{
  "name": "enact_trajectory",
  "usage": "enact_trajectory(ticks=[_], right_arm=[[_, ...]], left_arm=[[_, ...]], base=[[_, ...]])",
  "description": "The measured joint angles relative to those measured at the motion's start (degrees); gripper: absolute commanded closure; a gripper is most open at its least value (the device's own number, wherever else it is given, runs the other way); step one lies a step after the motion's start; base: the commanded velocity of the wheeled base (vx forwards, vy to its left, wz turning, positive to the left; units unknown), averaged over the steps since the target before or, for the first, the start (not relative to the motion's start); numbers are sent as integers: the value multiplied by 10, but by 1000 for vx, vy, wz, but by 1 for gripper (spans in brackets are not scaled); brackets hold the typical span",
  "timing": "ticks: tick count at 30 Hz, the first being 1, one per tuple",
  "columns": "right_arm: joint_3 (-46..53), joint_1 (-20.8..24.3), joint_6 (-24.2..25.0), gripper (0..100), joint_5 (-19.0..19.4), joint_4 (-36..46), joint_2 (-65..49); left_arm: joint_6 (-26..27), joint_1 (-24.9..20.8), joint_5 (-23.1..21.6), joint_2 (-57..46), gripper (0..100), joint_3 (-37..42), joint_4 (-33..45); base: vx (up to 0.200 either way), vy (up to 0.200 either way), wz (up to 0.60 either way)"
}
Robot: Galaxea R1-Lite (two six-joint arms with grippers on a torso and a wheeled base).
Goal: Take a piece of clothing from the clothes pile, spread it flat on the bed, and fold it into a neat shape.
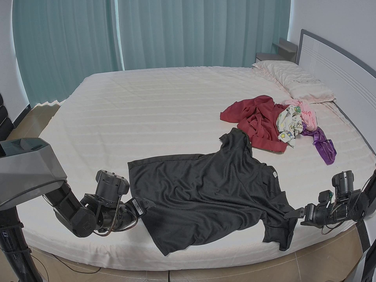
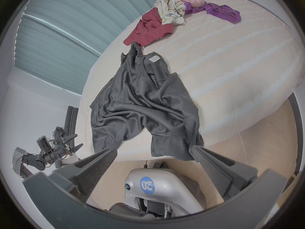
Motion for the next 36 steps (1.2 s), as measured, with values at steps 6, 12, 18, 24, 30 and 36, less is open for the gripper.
enact_trajectory(ticks=[6,12,18,24,30,36], right_arm=[[2,3,0,0,0,0,-1],[4,5,-1,0,1,0,-1],[5,7,-1,0,1,-1,-2],[10,16,-2,0,0,-7,-2],[11,17,-2,0,0,-7,-2],[11,18,-1,0,0,-7,-2]], left_arm=[[-29,9,-18,-5,0,9,0],[-30,10,-22,-7,0,11,0],[-29,10,-23,-8,0,13,0],[-29,10,-23,-9,0,12,0],[-30,11,-23,-8,0,11,0],[-31,15,-22,-6,0,10,-1]], base=[[0,0,0],[67,0,0],[200,0,0],[200,0,0],[200,0,0],[0,0,0]])
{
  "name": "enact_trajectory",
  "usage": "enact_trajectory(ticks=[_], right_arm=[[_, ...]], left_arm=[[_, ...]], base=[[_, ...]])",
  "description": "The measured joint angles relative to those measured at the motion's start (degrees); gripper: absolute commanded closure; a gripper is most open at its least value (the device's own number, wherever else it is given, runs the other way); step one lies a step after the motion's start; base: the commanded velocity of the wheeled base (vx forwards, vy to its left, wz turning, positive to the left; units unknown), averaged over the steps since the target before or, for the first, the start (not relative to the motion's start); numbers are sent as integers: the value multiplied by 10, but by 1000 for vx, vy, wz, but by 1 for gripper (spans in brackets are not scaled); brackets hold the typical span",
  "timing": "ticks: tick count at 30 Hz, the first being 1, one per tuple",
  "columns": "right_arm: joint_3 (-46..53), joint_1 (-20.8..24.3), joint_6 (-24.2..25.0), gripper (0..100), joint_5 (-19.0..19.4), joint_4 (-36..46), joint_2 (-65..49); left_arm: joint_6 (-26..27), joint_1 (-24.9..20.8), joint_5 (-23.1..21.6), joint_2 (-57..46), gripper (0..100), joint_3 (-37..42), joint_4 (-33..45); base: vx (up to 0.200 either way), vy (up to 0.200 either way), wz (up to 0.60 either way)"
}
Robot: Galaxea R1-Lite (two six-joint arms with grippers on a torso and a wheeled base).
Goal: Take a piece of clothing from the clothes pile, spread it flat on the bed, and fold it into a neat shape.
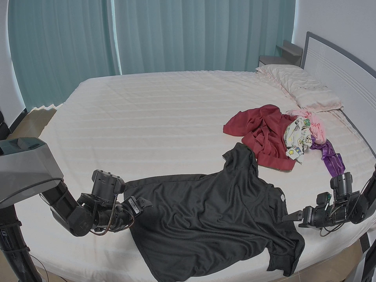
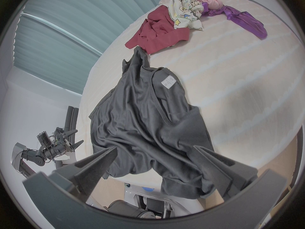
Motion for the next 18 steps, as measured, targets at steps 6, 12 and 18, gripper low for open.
enact_trajectory(ticks=[6,12,18], right_arm=[[1,5,0,0,0,0,0],[2,6,-1,0,0,0,-1],[3,7,-1,0,0,0,-4]], left_arm=[[0,16,6,2,0,-7,-16],[6,47,12,6,0,-30,-43],[49,75,14,39,0,-92,-46]], base=[[0,0,0],[0,0,0],[0,0,0]])
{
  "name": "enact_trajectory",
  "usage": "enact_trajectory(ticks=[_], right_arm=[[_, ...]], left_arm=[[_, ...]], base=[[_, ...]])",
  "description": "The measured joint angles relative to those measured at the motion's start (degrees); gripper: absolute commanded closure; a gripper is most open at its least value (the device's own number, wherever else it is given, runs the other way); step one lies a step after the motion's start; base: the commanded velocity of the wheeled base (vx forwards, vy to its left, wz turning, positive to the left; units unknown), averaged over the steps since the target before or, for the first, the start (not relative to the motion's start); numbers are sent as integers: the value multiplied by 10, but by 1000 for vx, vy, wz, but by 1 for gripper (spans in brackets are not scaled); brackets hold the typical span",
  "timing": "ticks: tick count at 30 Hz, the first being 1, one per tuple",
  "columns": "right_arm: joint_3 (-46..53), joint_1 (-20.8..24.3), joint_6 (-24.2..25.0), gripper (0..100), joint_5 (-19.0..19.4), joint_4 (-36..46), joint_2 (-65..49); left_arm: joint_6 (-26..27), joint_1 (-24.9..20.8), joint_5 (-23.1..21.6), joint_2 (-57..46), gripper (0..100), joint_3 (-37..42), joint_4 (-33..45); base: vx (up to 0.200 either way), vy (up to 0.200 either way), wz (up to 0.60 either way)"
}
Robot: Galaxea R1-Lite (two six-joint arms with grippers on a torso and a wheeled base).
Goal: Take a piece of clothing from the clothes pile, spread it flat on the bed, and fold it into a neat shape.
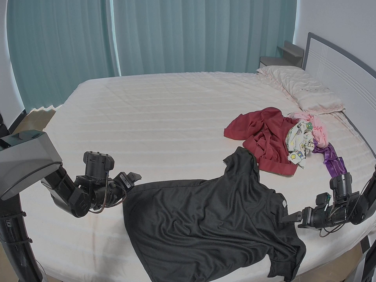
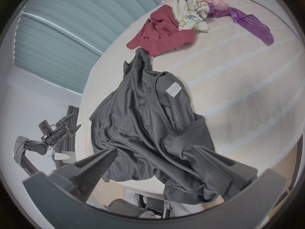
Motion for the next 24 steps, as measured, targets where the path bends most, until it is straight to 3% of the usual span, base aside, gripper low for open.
enact_trajectory(ticks=[6,15,23,24], right_arm=[[1,0,0,0,0,0,-2],[2,0,0,0,0,0,-3],[2,0,0,0,0,0,-3],[2,0,0,0,0,0,-3]], left_arm=[[97,11,0,55,0,-27,-18],[190,21,0,125,0,-40,-79],[200,28,6,156,0,-54,-80],[202,29,7,158,100,-56,-80]], base=[[0,0,0],[0,0,0],[0,0,0],[0,0,0]])
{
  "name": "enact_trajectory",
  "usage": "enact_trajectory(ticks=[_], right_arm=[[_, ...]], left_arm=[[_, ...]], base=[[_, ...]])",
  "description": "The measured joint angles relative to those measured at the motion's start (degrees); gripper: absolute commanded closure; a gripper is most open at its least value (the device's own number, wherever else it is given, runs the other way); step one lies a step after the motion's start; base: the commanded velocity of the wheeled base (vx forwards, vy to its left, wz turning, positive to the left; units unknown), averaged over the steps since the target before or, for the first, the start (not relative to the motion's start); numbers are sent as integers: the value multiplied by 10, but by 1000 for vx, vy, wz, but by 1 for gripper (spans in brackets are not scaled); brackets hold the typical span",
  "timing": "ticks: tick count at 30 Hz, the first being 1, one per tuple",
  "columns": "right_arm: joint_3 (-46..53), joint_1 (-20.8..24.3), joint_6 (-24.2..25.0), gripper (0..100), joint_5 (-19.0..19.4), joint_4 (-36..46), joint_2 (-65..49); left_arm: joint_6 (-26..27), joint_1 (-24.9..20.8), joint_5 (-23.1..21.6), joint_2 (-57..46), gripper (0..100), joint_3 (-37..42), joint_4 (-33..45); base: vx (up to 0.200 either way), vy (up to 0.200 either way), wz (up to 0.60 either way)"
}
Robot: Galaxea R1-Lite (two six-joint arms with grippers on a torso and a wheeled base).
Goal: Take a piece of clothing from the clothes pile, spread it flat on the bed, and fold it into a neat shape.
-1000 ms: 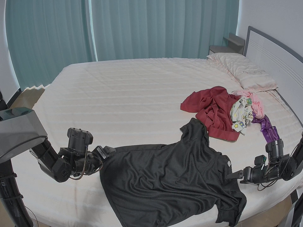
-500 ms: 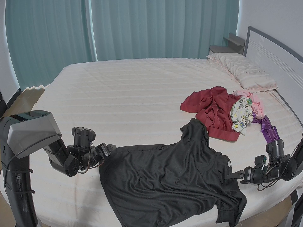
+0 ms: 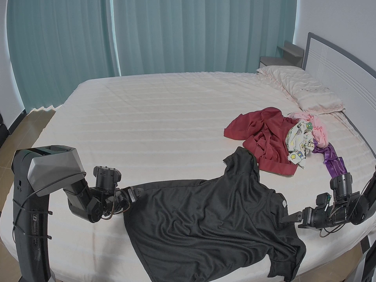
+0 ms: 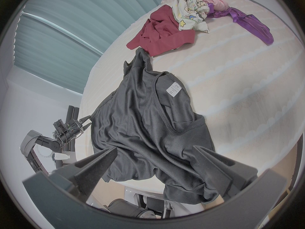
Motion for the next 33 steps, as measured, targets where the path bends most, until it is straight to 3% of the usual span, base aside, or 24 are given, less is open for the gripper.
enact_trajectory(ticks=[8,15,24,33], right_arm=[[0,0,0,0,0,0,0],[1,0,0,0,0,0,0],[2,0,0,0,0,0,1],[2,0,0,0,1,0,3]], left_arm=[[46,6,5,23,100,-22,4],[49,24,49,35,100,-73,5],[48,47,54,34,100,-150,41],[48,57,61,41,100,-284,147]], base=[[0,0,0],[0,0,0],[0,0,0],[0,0,0]])
